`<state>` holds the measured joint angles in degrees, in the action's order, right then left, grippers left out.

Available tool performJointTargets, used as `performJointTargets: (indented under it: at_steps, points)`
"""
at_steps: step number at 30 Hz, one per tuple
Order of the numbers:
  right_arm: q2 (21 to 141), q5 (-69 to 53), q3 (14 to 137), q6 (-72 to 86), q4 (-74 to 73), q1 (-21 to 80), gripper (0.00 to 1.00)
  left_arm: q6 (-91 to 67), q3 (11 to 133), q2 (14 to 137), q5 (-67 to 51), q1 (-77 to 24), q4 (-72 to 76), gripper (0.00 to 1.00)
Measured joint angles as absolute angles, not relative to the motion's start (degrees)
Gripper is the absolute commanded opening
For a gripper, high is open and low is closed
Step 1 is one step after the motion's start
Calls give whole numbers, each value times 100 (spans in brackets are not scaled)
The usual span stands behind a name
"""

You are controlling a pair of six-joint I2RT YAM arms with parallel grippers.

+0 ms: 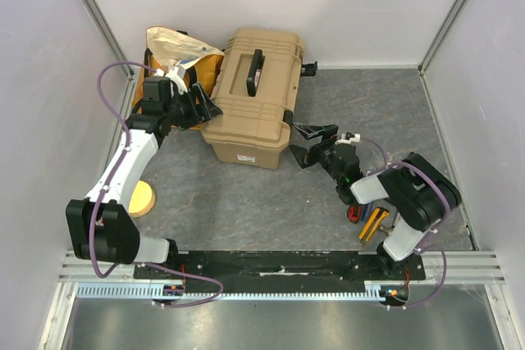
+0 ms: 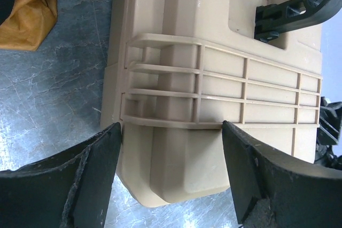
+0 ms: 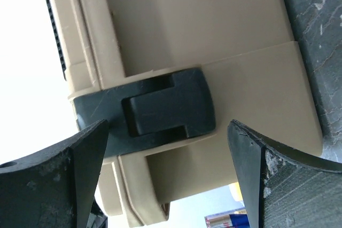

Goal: Pack the tool kit

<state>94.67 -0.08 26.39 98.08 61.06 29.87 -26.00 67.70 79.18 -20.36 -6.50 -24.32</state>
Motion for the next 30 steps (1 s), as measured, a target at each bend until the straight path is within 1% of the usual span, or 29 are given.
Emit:
performJointTargets:
  at_steps: [4, 11, 16, 20, 30]
  points:
    - [10044, 110, 2644, 10184, 6726, 3033, 98, -2617, 6742, 7907, -2056, -644, -2390, 80]
    - [10619, 423, 2943, 10669, 7369, 3081, 98, -2637, 6731, 7900, -2086, -633, -2379, 80]
    - [11159, 652, 3321, 11142, 7677, 3107, 98, -2639, 6731, 7900, -2099, -628, -2379, 80]
    - [11159, 725, 3422, 11107, 7577, 3098, 98, -2637, 6731, 7900, -2102, -624, -2377, 80]
    - [10962, 755, 3433, 11032, 7260, 3098, 84, -2635, 6731, 7902, -2097, -624, -2375, 80]
